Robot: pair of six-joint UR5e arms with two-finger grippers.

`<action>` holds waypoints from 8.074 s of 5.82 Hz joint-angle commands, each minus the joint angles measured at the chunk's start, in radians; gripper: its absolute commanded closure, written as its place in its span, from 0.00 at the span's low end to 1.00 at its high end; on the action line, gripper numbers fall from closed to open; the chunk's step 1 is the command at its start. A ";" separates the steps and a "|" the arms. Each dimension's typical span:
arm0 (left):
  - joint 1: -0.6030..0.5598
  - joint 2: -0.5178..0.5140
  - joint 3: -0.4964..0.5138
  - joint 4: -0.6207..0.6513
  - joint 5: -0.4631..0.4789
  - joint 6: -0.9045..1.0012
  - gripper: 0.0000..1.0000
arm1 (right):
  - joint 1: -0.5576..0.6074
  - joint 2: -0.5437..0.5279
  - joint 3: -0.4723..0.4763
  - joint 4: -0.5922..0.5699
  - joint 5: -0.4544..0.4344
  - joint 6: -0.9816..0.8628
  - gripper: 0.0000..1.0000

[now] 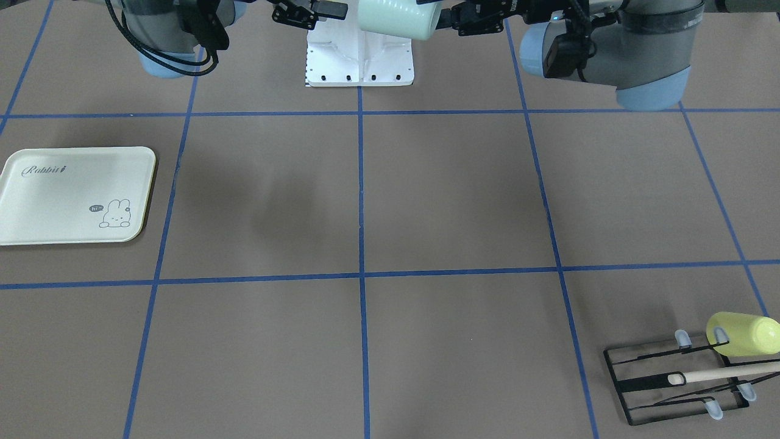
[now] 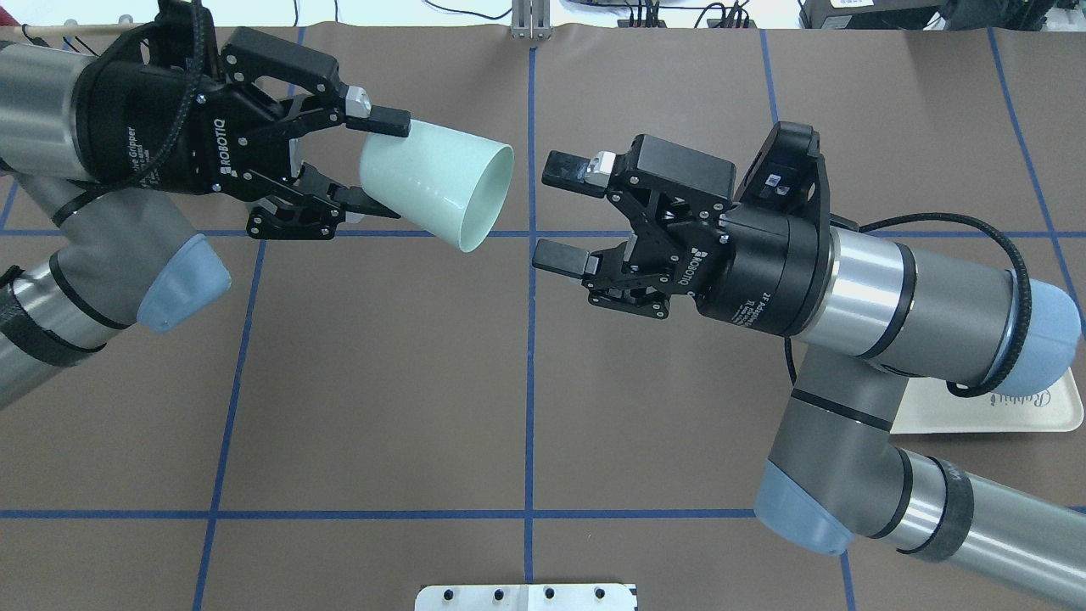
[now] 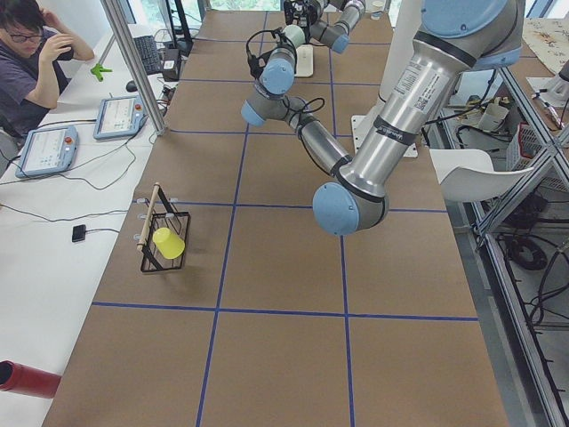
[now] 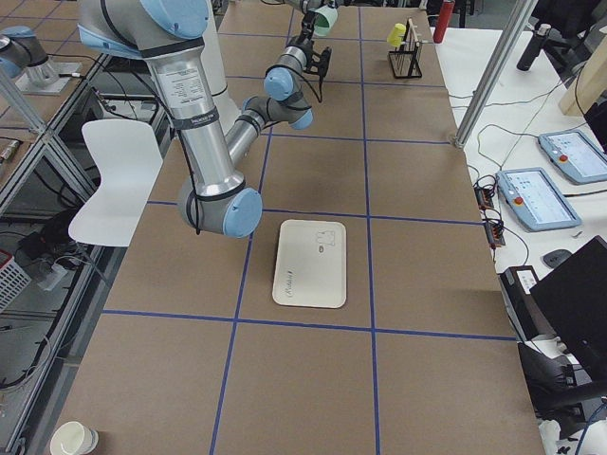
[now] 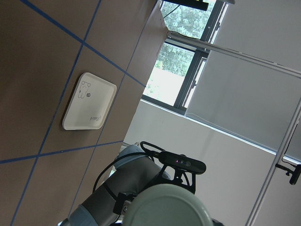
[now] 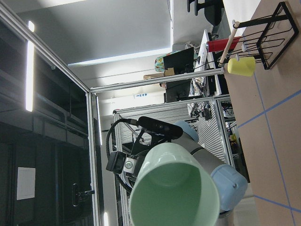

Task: Left arm grabs green cup and hands to right arm on tray

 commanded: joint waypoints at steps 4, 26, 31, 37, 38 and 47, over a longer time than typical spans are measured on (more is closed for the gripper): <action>0.002 0.003 0.016 0.003 -0.004 0.004 1.00 | 0.001 0.001 0.030 -0.111 -0.015 0.006 0.05; 0.051 -0.014 0.028 0.016 0.001 0.009 1.00 | 0.000 0.070 0.084 -0.385 -0.064 0.003 0.46; 0.053 -0.017 0.031 0.016 0.001 0.010 1.00 | 0.003 0.070 0.094 -0.389 -0.029 -0.001 0.64; 0.051 -0.043 0.026 0.129 -0.128 0.260 0.00 | 0.059 0.064 0.096 -0.421 0.058 0.000 1.00; 0.050 -0.040 0.026 0.129 -0.129 0.262 0.00 | 0.109 0.059 0.099 -0.422 0.117 0.003 1.00; -0.122 0.110 0.019 0.656 -0.172 0.992 0.00 | 0.444 -0.122 0.189 -1.384 0.439 -0.726 1.00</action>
